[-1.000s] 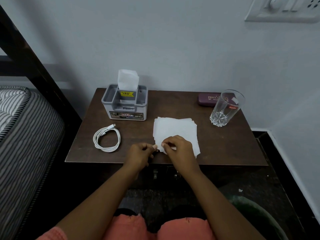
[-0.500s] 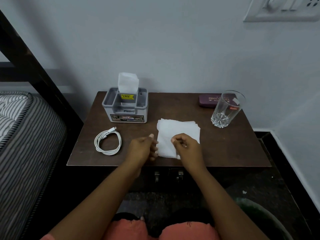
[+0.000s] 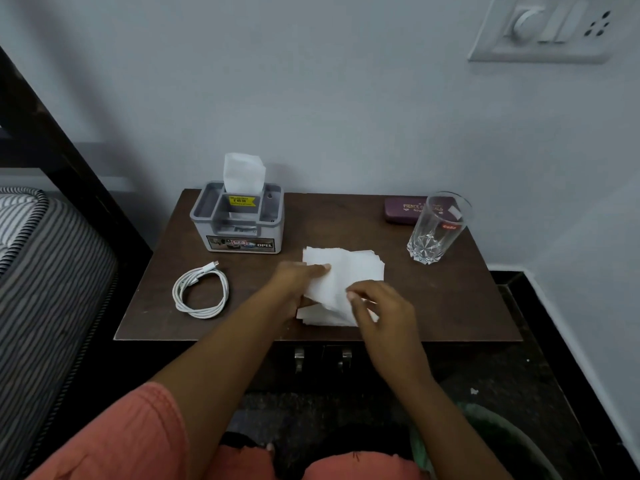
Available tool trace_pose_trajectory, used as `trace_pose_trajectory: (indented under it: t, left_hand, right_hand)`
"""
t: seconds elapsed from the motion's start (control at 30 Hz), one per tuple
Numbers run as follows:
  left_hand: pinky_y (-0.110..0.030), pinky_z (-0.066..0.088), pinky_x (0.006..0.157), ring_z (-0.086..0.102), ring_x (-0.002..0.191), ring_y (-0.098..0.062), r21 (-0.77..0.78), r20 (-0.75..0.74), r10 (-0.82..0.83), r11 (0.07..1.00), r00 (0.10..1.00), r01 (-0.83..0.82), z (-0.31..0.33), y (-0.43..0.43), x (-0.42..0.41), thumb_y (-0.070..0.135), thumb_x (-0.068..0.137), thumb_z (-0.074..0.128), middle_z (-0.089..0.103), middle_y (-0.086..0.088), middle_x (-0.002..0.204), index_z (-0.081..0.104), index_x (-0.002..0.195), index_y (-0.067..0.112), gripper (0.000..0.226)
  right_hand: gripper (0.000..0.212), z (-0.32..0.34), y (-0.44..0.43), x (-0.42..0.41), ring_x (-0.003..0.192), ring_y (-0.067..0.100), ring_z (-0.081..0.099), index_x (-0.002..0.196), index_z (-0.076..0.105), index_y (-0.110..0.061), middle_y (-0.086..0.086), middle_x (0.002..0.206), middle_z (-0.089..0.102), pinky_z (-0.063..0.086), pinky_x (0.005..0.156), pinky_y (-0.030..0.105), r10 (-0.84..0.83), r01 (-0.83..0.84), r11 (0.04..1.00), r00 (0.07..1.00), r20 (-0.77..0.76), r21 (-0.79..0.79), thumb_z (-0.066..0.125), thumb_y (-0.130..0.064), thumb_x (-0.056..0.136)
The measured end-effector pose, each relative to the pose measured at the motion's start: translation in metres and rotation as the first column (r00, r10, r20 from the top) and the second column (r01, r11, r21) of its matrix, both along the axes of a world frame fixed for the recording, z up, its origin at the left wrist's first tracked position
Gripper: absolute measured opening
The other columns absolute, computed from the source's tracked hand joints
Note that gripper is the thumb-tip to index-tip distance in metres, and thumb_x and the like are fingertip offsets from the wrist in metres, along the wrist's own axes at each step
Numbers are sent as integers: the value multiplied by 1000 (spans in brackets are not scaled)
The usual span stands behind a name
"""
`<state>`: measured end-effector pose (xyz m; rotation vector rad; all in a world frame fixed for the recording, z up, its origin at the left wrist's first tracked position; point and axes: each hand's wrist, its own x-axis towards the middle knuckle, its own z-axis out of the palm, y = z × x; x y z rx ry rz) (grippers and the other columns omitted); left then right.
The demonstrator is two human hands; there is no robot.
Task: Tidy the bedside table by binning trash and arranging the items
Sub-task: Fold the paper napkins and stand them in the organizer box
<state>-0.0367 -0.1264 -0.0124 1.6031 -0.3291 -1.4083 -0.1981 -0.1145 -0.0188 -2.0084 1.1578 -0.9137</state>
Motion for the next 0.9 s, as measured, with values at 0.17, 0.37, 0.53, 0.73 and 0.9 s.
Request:
trace_pose_trajectory:
  t: [0.17,0.37,0.53,0.73,0.9]
  left_hand:
    - [-31,58,67,66,79,-20,-135,-106,-109,986,988,95,53,22,-13,18,86,64,70,-11,97,64,103,4,22]
    - [-33,58,75,72,81,-18,-341,-229,-103,940,968,19,118,86,-20,20,79,62,75,-10,95,73,90,6,21]
    - [-40,54,86,68,99,-28,-325,-100,-34,946,994,0,122,139,-11,23,86,58,72,-14,107,68,108,5,30]
    - [-31,58,68,72,86,-24,-298,-44,53,953,998,-64,108,163,-6,25,87,59,75,-12,97,72,101,7,26]
    - [-33,60,69,72,84,-26,-290,-121,153,940,981,-182,89,171,-9,18,86,60,73,-16,100,65,111,5,28]
  right_hand:
    - [15,18,-3,-27,101,13,62,95,61,-27,-1,106,66,49,86,23,-371,137,748,897,239,649,54,-40,90]
    - [73,65,20,-21,100,26,63,123,59,-7,12,114,65,56,85,40,-463,-552,262,648,605,792,45,-65,81]
    - [50,104,36,-11,110,28,63,119,62,-7,14,116,68,50,96,42,-292,-550,386,689,664,740,64,-33,76]
    - [37,114,60,-13,99,26,69,109,66,-7,11,103,73,51,94,42,-146,-340,548,861,487,764,71,-19,74]
    - [32,99,82,-11,104,24,67,117,61,-12,8,109,72,49,96,43,-238,-332,559,814,530,760,60,-24,87]
